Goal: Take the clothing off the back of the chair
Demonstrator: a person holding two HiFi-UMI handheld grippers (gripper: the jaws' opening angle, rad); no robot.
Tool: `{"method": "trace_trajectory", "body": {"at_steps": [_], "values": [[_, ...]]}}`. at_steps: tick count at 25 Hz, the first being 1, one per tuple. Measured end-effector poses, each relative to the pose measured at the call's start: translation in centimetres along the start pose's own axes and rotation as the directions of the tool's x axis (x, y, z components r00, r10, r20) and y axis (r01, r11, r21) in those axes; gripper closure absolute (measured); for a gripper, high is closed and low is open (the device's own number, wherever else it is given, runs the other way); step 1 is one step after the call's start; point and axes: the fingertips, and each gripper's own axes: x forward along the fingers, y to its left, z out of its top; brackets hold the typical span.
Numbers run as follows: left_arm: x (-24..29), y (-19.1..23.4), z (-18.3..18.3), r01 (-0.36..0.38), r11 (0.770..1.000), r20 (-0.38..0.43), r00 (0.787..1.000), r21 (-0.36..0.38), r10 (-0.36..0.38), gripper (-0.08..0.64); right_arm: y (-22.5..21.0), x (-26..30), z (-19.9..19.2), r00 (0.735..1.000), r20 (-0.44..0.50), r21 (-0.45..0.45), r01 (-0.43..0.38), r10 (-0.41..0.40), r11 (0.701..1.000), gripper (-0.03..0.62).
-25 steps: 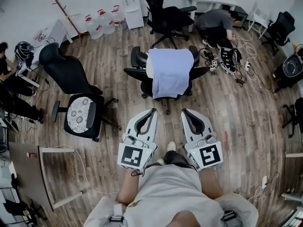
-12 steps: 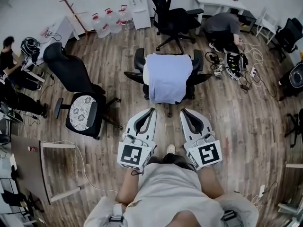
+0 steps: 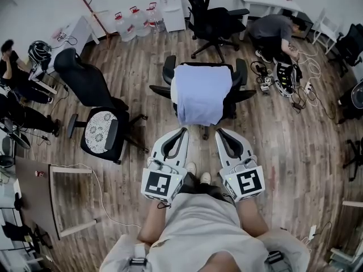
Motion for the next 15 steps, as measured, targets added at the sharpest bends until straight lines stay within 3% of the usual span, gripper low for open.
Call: {"method": "trace_trajectory", "body": {"at_steps": [15], "values": [[2.1, 1.7, -1.6, 0.055, 0.998, -0.003, 0.998, -0.018, -0.055, 0.543, -1.0, 2.7, -1.0, 0.999, -0.037, -0.019, 0.025, -0.026, 1.000, 0.571]]}}
